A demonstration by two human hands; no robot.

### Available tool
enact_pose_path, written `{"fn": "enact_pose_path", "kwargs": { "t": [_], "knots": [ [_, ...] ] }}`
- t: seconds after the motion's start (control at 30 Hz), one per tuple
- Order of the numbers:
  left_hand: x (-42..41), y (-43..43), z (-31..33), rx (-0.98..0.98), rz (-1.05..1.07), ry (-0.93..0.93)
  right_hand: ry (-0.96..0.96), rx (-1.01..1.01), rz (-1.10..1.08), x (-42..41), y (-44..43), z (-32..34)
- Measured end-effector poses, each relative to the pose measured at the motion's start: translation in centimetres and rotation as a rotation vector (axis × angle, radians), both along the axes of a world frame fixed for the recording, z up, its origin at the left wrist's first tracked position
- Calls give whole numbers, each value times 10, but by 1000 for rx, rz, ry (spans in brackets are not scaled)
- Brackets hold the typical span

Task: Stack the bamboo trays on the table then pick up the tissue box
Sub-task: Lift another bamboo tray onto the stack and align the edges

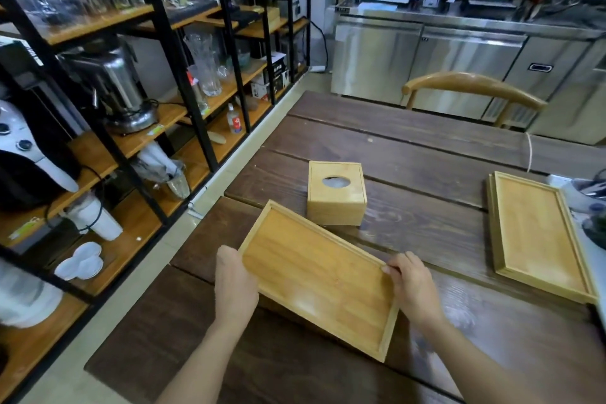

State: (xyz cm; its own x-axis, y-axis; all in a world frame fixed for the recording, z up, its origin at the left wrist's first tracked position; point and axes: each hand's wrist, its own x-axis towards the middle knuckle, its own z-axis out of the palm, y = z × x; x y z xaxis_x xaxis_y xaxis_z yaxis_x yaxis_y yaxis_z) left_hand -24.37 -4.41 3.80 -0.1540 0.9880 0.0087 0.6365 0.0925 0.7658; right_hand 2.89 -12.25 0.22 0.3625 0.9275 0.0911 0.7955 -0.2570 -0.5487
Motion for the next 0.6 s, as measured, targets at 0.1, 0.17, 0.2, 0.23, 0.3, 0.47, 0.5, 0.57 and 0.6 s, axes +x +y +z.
{"fn": "enact_pose_path", "kwargs": {
  "t": [0.1, 0.17, 0.2, 0.23, 0.3, 0.47, 0.5, 0.57, 0.6],
  "knots": [
    [15, 3, 27, 44, -98, -194, 173, -190, 71, 10, 2, 5],
    [26, 2, 40, 107, -116, -245, 331, -177, 77, 13, -1, 12],
    [31, 2, 44, 139, -115, -272, 372, -128, 41, 15, -6, 15],
    [37, 3, 48, 155, -101, -327, 388, -70, -10, 17, -11, 16],
    [50, 7, 55, 95, -46, -560, 400, 31, -117, 20, -21, 17],
    [104, -12, 59, -337, -279, -897, 500, 178, -371, 35, -33, 29],
    [118, -23, 54, -360, -354, -821, 517, 194, -405, 40, -35, 31],
    [147, -44, 47, -410, -457, -781, 532, 200, -464, 53, -42, 35],
    [162, -51, 44, -434, -487, -796, 532, 200, -493, 60, -46, 36]
  ]
}}
